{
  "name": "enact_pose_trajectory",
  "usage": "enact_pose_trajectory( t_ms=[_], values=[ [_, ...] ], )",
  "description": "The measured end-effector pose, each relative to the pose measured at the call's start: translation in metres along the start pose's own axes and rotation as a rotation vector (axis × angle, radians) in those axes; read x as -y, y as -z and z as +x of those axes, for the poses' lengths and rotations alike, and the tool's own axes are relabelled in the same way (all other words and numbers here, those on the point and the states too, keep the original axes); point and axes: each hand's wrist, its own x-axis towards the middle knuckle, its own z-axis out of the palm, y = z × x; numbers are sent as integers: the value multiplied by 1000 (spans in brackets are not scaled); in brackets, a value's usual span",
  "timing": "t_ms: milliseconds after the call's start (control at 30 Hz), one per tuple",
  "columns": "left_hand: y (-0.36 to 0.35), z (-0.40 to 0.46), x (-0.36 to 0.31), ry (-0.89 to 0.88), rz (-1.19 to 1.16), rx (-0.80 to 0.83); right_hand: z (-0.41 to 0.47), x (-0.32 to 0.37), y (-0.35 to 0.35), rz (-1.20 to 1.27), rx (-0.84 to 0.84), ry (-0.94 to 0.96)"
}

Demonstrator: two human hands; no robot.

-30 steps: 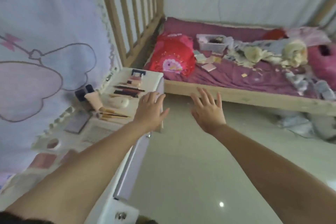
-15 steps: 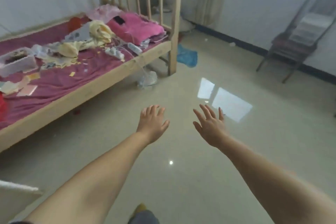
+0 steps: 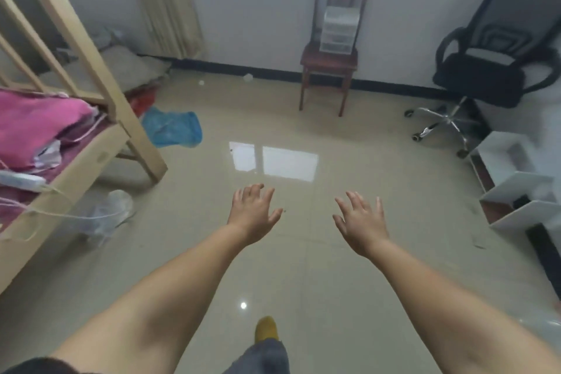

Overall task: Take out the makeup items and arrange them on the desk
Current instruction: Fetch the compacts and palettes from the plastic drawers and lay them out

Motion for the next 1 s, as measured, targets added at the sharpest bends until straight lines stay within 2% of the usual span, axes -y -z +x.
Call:
enact_pose_trajectory(
  t_ms=[400, 700, 1000],
  values=[
    [52, 294, 9, -147, 57, 68, 251, -56, 69, 93, -16, -111],
    [99, 541, -9, -69, 50, 36, 493, -146, 137, 77, -26, -55],
    [136, 774, -13, -100, 60, 16, 710, -209, 185, 116, -13, -52]
  ],
)
